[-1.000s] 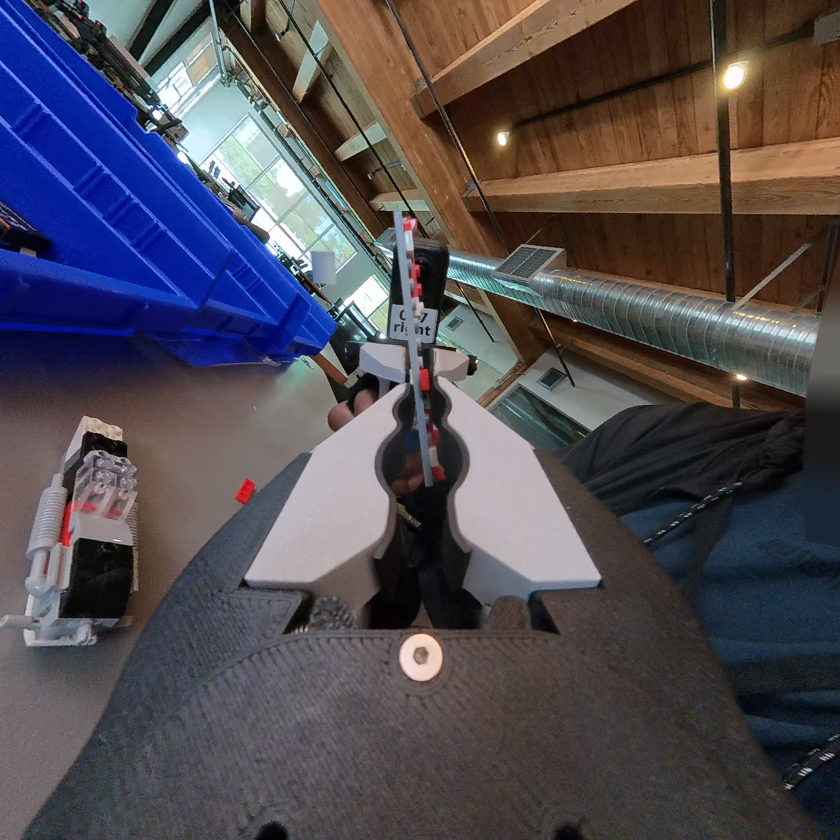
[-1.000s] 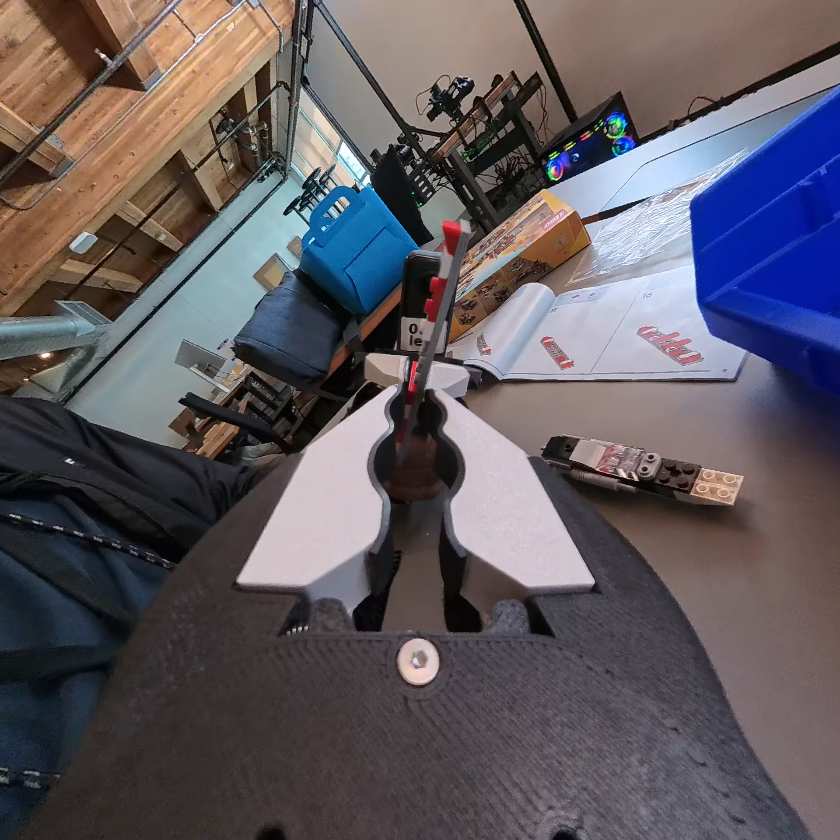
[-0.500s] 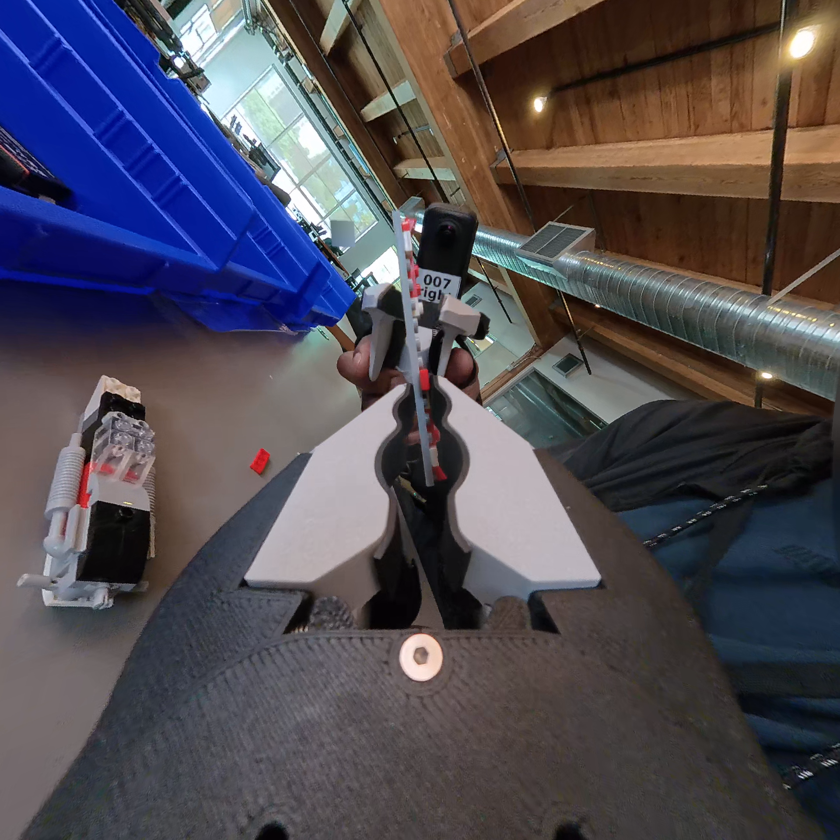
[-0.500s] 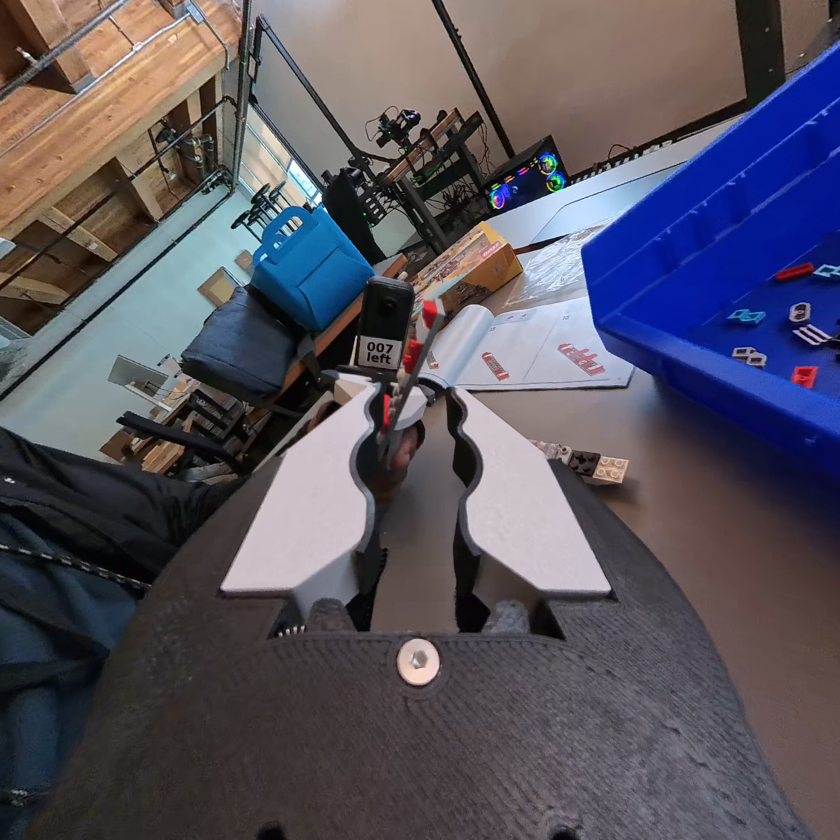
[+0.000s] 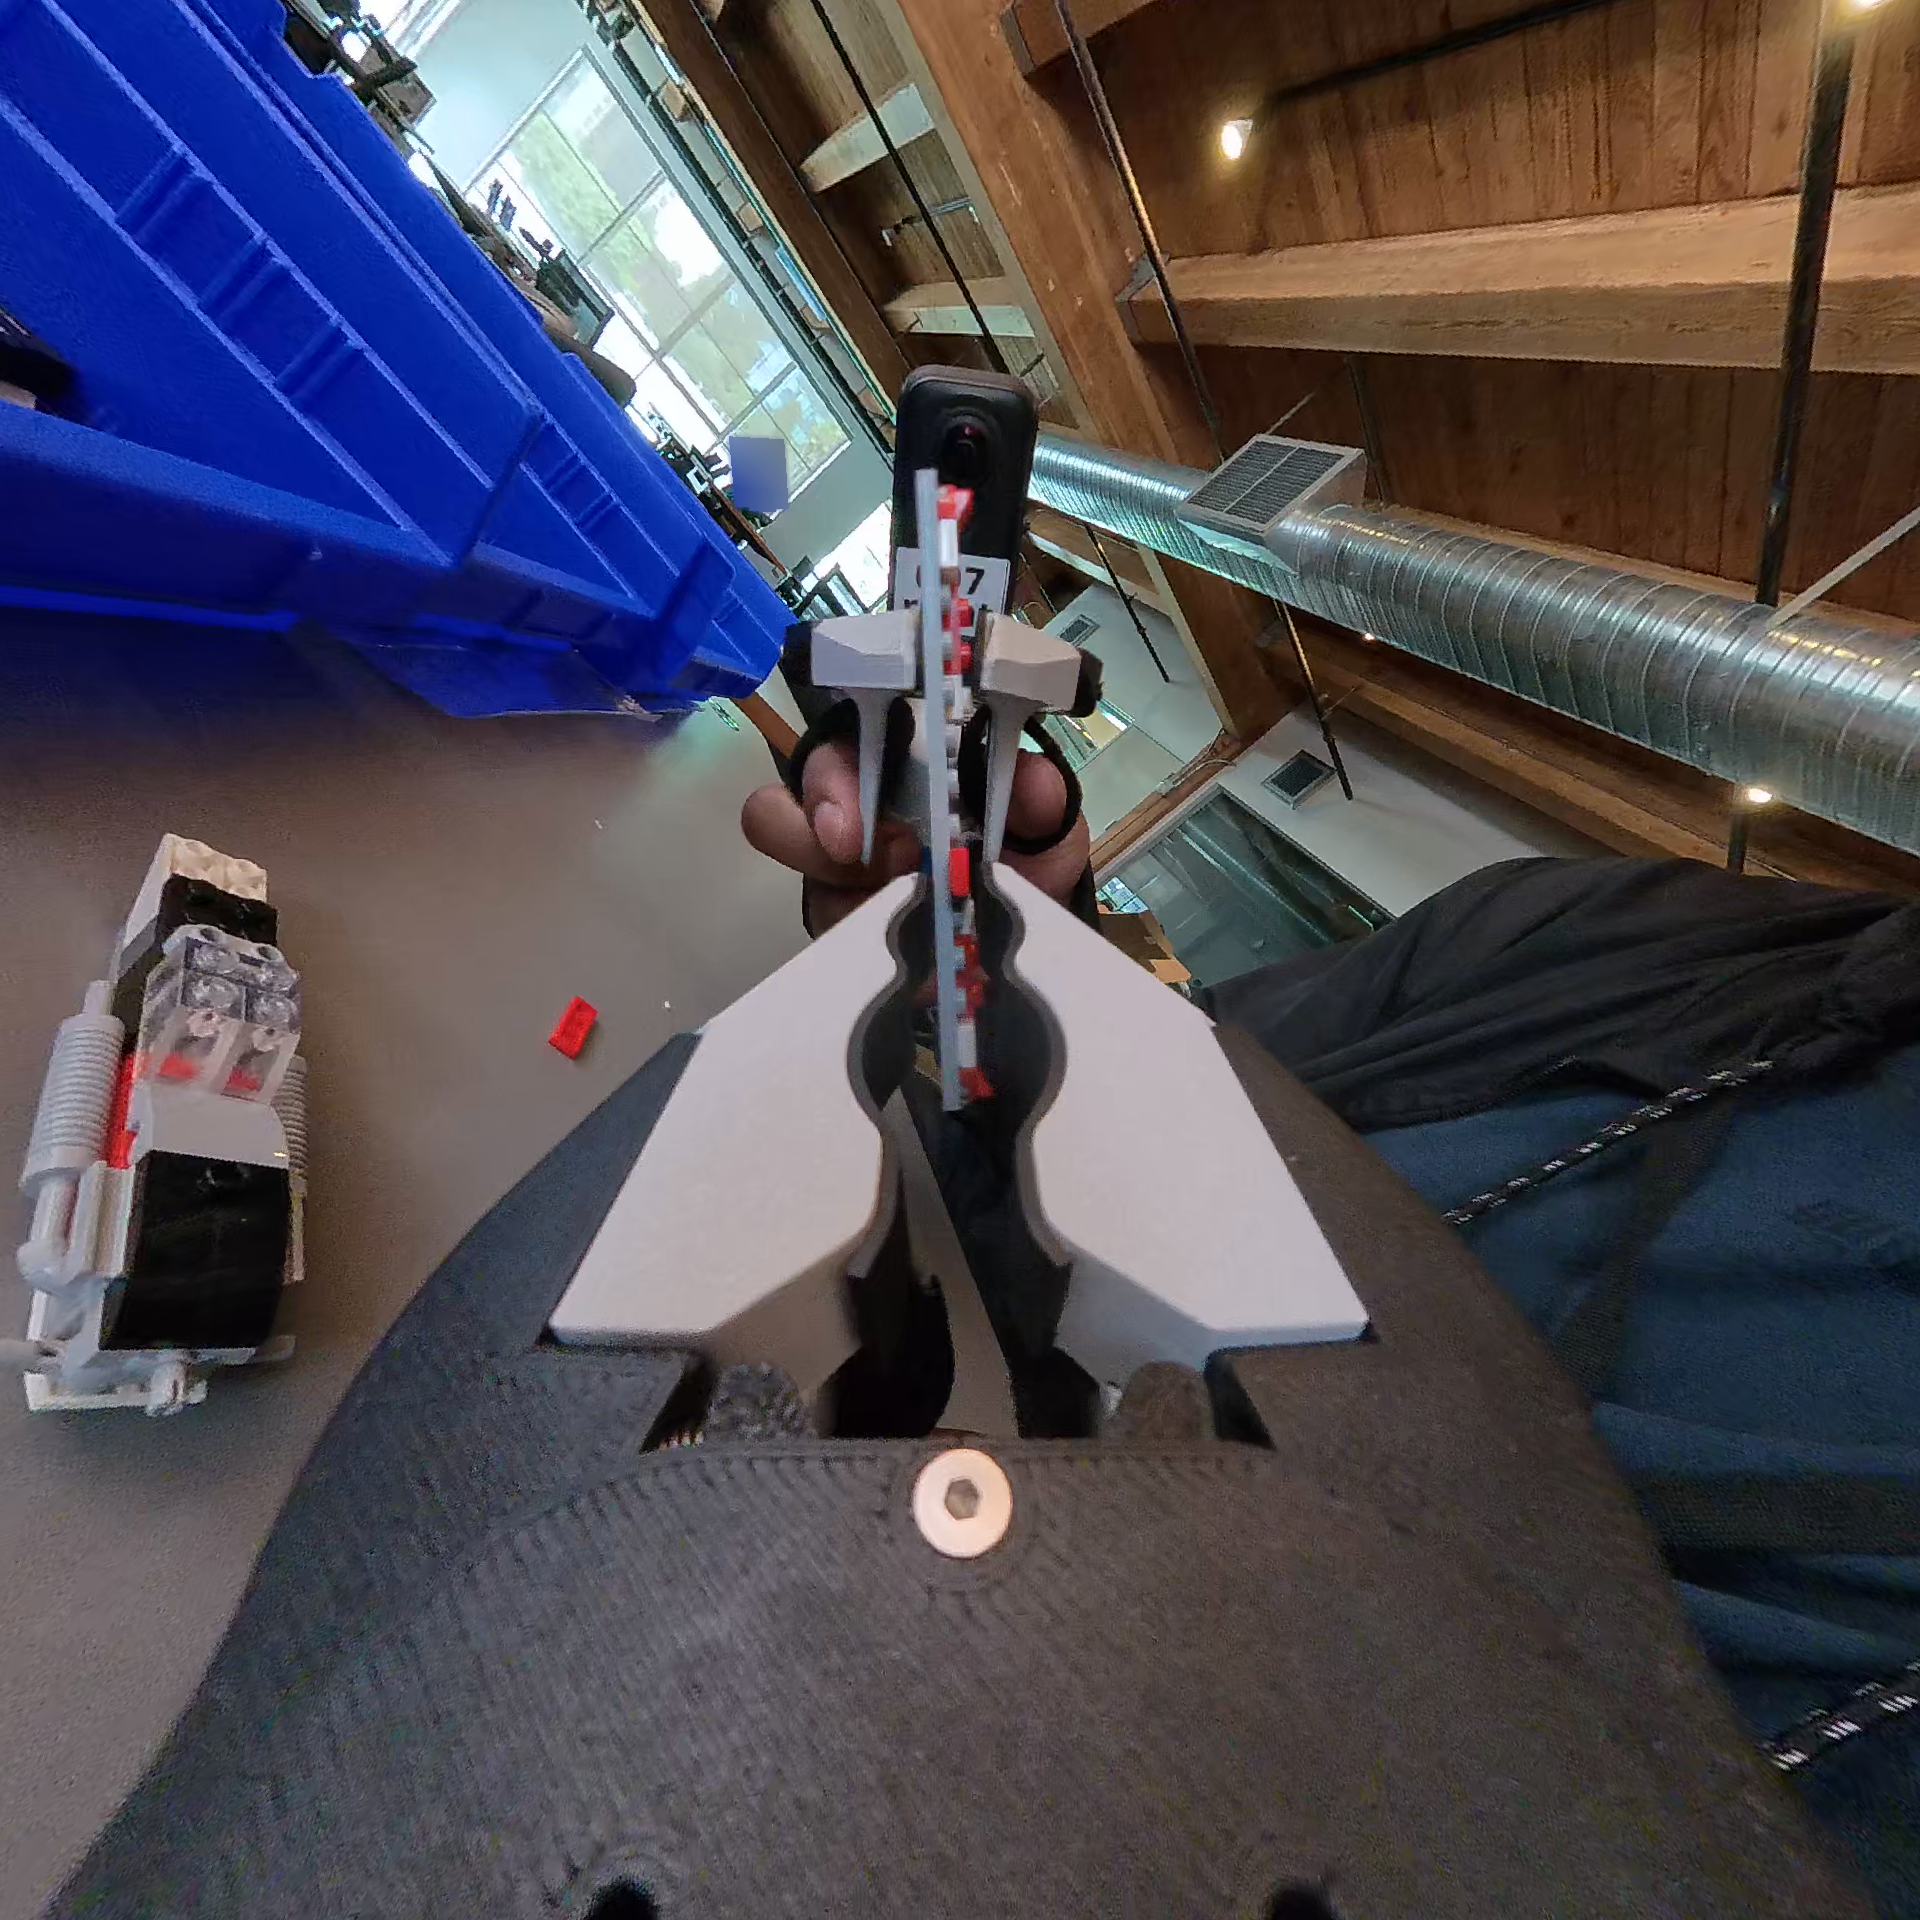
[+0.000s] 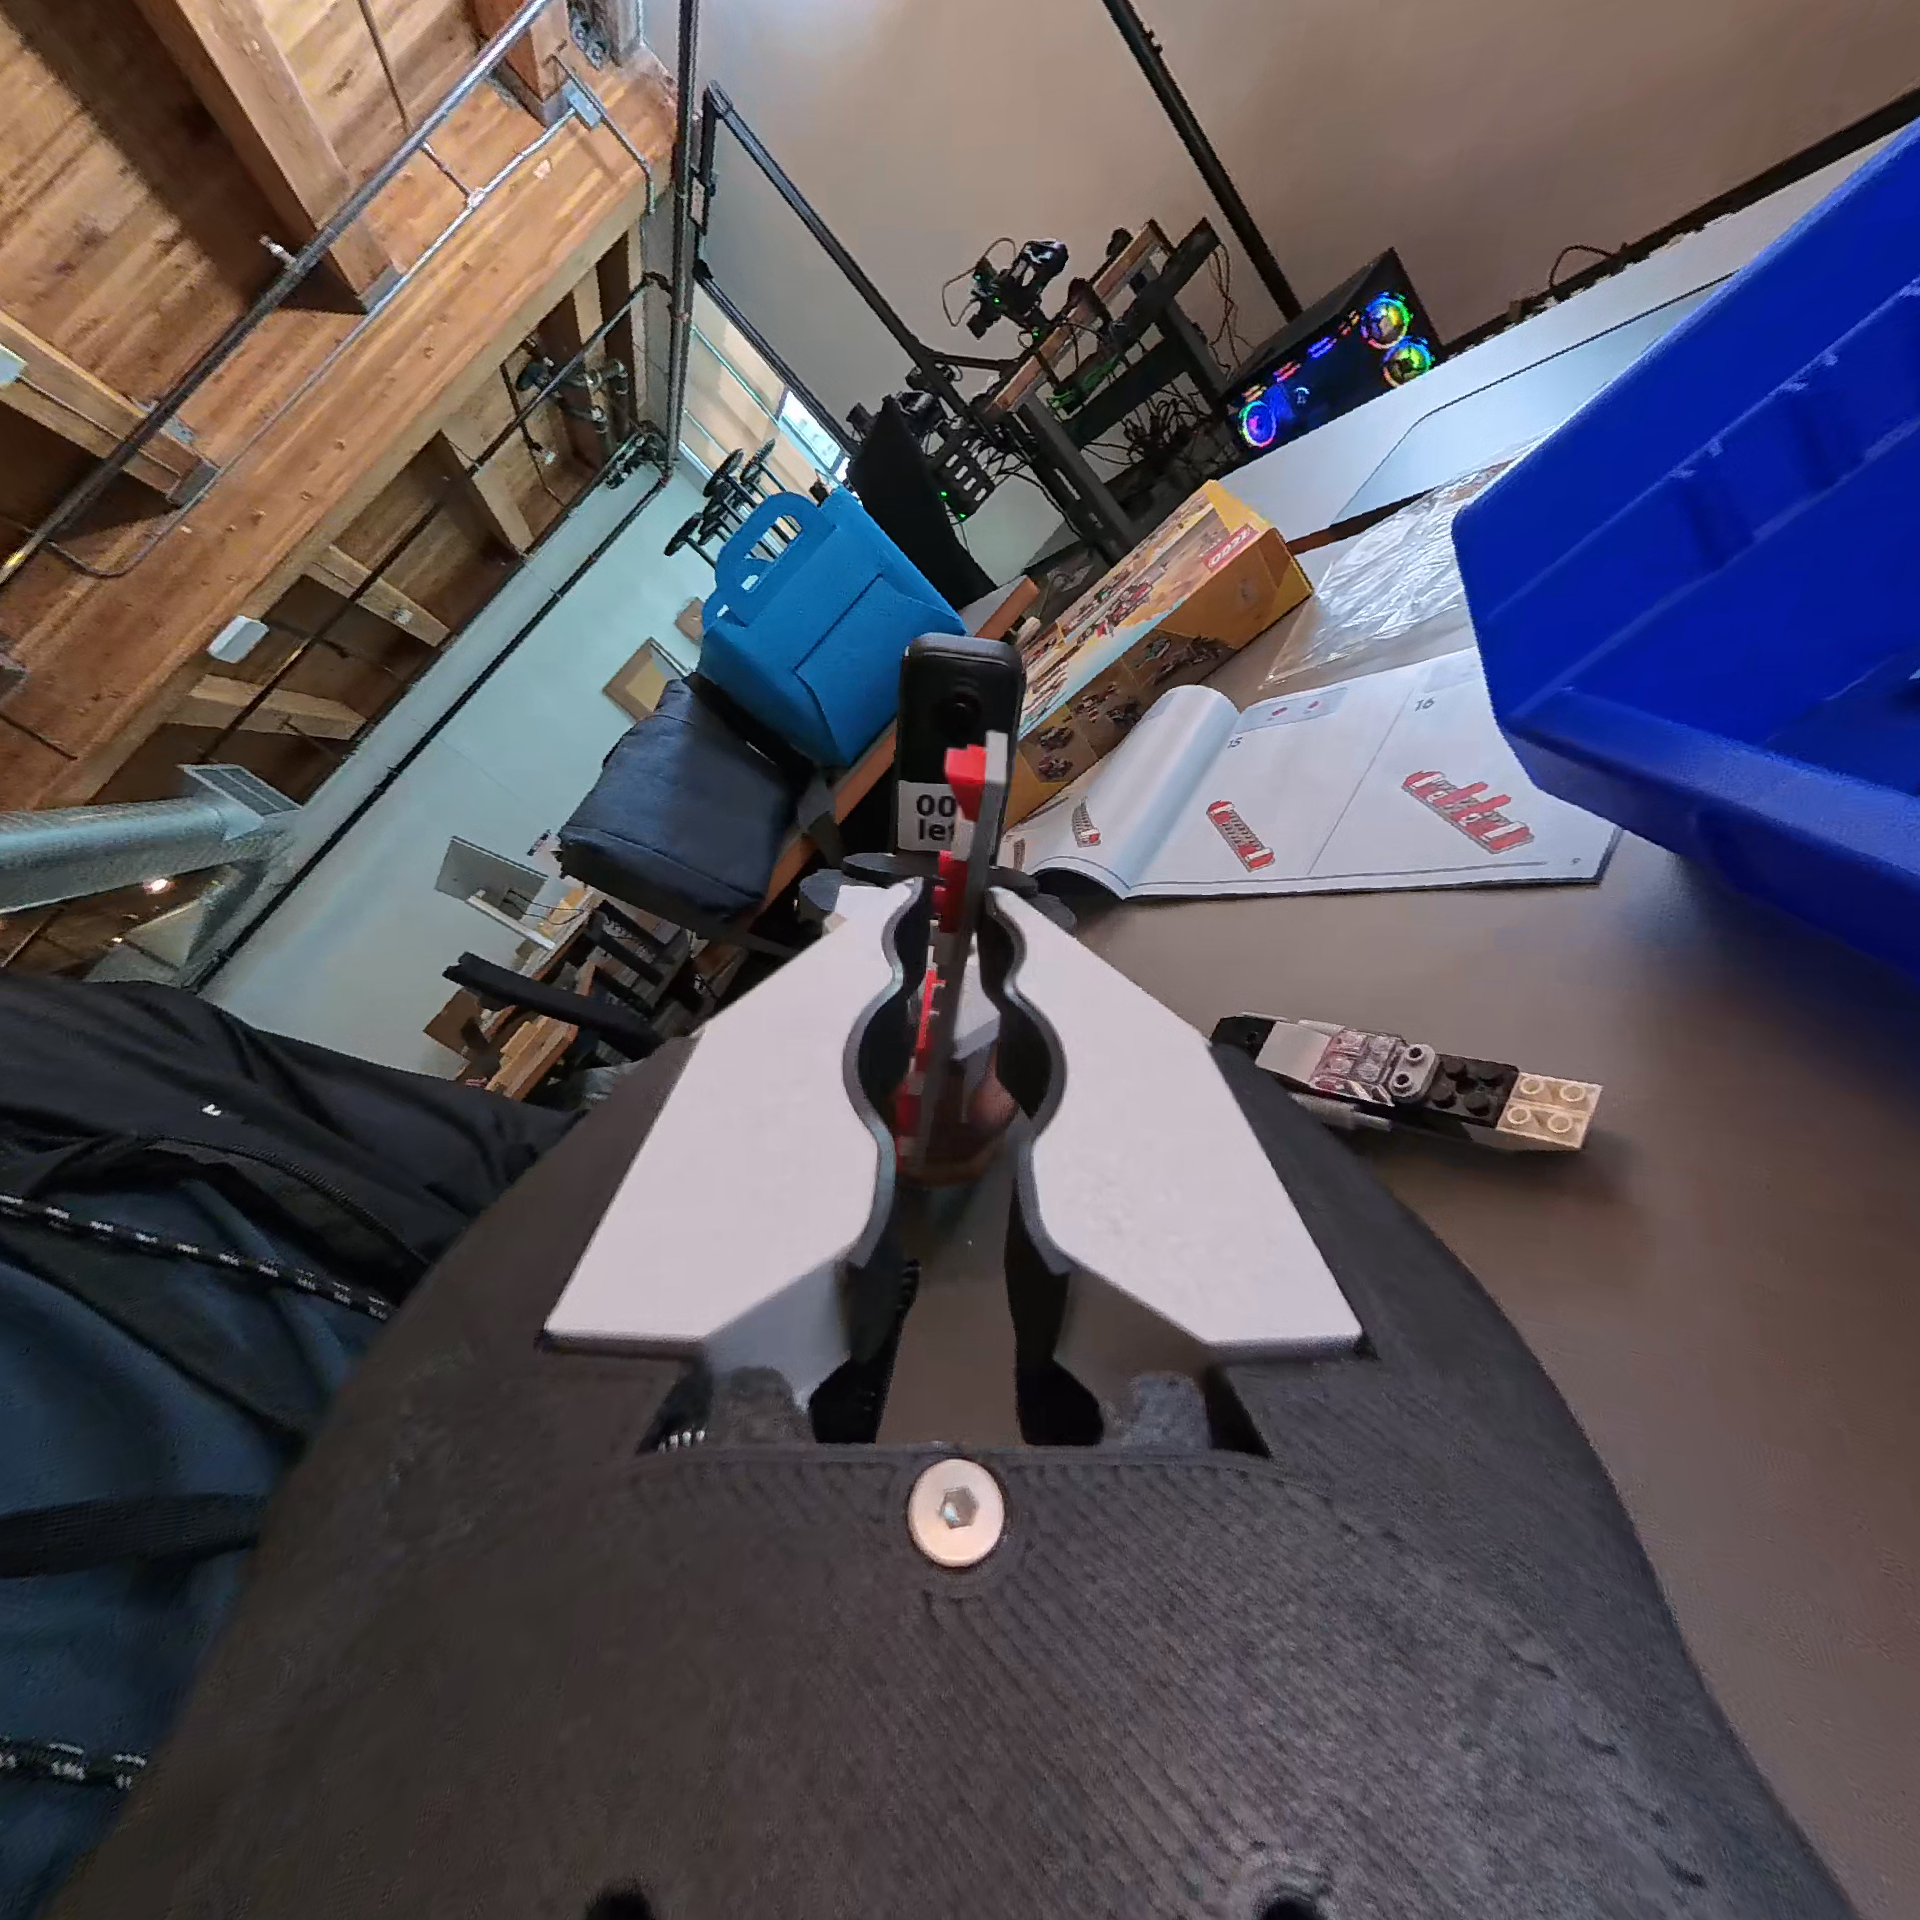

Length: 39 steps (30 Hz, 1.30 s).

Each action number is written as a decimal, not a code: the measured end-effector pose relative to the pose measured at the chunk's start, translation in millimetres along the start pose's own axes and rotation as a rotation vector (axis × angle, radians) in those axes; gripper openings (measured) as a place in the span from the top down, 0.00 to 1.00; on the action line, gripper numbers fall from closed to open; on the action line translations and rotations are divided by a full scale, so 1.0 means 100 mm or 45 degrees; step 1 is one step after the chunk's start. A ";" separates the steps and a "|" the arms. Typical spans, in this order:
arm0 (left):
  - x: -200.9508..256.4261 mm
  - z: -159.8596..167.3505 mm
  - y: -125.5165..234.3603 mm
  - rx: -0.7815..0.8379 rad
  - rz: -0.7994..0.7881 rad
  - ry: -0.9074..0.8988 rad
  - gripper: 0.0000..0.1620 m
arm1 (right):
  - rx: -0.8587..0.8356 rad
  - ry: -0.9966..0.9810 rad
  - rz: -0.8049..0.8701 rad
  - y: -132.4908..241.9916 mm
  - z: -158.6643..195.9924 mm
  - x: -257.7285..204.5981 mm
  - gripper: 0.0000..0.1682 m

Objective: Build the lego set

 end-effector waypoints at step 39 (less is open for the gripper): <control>-0.23 0.01 0.06 0.014 -0.138 0.144 0.97 | -0.809 0.738 0.563 0.68 0.78 0.59 0.85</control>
Point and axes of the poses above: each gripper's, where its closed fingertips meet, y back along the fingers, z out of its underside, x = y × z across the jaws, the point moved 4 cm from there along y, back along the fingers, and after that the axes turned 5 degrees about -z, right-handed, at the moved point
